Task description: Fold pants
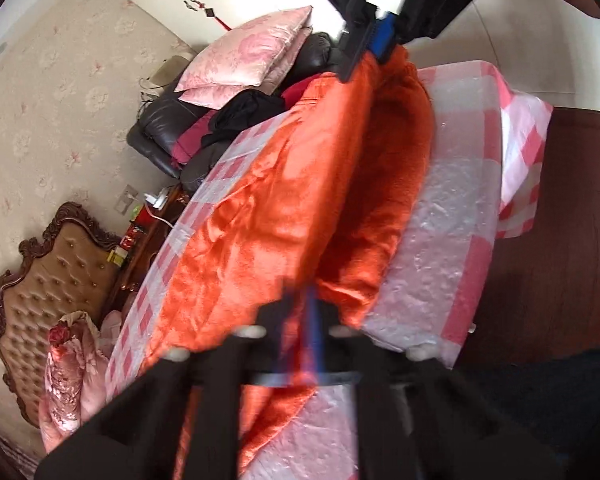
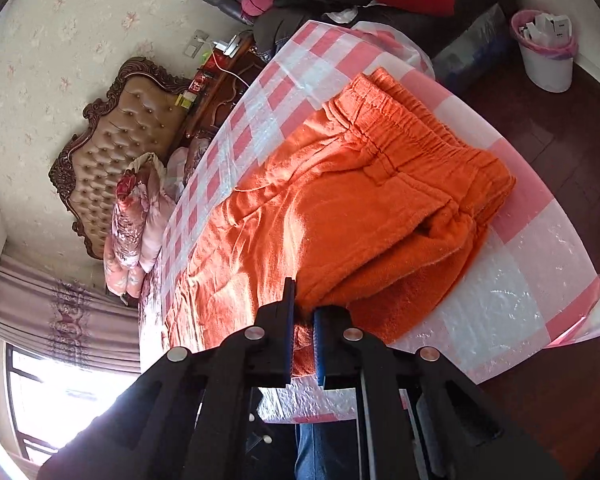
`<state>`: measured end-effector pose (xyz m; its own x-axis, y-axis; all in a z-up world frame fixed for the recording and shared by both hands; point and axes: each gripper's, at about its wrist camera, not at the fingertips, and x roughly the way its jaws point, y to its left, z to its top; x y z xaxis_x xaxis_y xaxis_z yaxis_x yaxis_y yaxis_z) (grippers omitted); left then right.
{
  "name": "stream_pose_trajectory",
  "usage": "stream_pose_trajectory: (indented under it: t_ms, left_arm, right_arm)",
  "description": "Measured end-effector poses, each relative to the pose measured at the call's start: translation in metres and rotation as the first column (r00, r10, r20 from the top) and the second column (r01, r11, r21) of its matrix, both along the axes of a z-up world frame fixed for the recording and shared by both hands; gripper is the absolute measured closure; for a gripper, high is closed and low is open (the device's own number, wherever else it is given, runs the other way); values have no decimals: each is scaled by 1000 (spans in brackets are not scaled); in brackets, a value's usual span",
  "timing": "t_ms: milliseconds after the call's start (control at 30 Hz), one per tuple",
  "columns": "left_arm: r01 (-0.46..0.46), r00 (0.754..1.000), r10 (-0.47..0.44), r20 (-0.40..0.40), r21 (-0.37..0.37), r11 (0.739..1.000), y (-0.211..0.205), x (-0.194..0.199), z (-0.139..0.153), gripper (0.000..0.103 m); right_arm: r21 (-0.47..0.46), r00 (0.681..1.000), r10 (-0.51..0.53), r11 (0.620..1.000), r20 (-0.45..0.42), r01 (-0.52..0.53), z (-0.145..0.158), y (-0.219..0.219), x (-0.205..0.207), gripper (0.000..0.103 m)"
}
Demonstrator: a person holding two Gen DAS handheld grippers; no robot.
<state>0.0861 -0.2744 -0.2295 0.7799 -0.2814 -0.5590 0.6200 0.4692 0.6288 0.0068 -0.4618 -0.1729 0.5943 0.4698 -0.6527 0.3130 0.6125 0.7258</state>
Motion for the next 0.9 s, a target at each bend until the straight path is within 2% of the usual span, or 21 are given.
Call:
stream_pose_trajectory:
  t_ms: [67,133,233,267,333,433,467,533,600,633,667,733,767,800,833,867,900]
  left_arm:
    - [19,1000,-19,-18,-17,1000,3,-1,7,101]
    - [41,999,-40,-37,5,999,3,-1,3,101]
    - [46,995,-44,-87,13,999,2,-1,-4,101]
    - [44,995,-42,-93,11,999,3,-1,-4,101]
    - [32,993,-33,-118,-4,999,4,1,-4,101]
    - [21,987,-24,-159,-19,1000,5,6,-7,95]
    - [16,983,-20,-183,-27,1000,6,7,-8,87]
    - [10,975,-23,-221,-62,998,11,7,-3,75]
    - [-18,964,-19,-267,-135,991,21,8,13,64]
    - [-45,959,-7,-283,-178,983,26,11,21,54]
    - [-81,954,10,-299,-225,971,32,16,31,48]
    - [-145,947,44,-319,-301,943,38,28,44,48]
    - [-182,941,63,-332,-340,923,40,39,49,47]
    - [-222,930,79,-360,-376,900,40,51,52,47]
    - [-268,910,93,-404,-403,875,40,66,53,47]
    - [-316,879,94,-467,-424,849,39,84,52,47]
    - [-352,855,95,-509,-438,827,36,100,53,49]
  right_arm:
    - [-23,1000,2,1000,-29,-3,-4,-1,-2,94]
    - [-65,997,4,998,-78,-9,-14,0,-4,94]
    - [-74,987,5,997,-158,-17,-36,1,-6,91]
    - [-78,987,3,997,-158,-15,-37,0,-7,83]
    - [-120,988,-16,993,-150,-3,-32,-2,-8,76]
    - [-160,989,-81,985,-120,61,-27,-18,-9,71]
    - [-191,988,-103,978,-112,80,-26,-23,-8,71]
    - [-326,978,-163,939,-132,113,-24,-35,-6,71]
    - [-390,975,-193,910,-107,138,-17,-47,-8,63]
    - [-440,971,-223,883,-86,164,-10,-52,-10,56]
    - [-500,963,-258,845,-74,188,-3,-56,-12,54]
    - [-550,959,-281,808,-44,211,5,-64,-13,53]
    - [-584,952,-306,776,-22,236,11,-67,-13,53]
    - [-636,945,-326,727,12,259,19,-67,-9,53]
    - [-658,957,-285,712,48,245,28,-61,-1,53]
    - [-663,971,-229,717,71,218,32,-55,9,53]
    - [-664,987,-131,730,95,161,36,-41,26,53]
